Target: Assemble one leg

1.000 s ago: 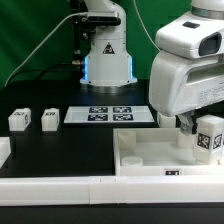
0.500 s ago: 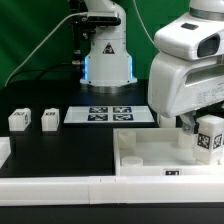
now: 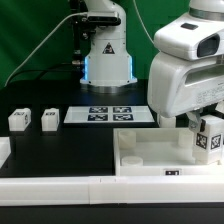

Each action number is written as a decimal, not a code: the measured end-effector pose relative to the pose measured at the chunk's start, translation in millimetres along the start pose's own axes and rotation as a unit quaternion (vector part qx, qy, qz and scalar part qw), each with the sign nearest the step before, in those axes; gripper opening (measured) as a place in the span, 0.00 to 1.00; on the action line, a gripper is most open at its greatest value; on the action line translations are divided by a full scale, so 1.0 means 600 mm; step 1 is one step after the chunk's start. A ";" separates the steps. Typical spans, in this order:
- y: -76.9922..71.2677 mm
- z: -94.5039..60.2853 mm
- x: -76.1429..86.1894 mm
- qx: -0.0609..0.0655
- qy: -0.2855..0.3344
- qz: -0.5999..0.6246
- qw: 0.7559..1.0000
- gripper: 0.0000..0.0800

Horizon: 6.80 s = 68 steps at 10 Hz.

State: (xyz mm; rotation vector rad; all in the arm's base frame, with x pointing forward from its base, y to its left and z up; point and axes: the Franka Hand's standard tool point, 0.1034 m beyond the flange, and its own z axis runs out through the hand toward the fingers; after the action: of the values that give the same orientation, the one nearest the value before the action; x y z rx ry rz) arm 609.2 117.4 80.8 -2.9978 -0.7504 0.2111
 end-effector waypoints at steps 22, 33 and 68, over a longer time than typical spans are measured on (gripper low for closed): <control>-0.025 0.000 0.015 0.033 -0.003 0.714 0.699 0.60; -0.012 -0.001 0.007 0.013 0.003 0.125 0.992 0.81; -0.036 -0.005 0.028 0.031 0.001 0.853 0.522 0.37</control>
Offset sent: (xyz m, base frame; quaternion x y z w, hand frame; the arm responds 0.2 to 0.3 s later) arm 0.0000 0.0000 0.0000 0.0000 0.0000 0.1790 0.9838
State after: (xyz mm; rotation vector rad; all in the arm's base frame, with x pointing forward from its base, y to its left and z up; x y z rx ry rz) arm 614.5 144.3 83.6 -2.2561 2.2251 0.1927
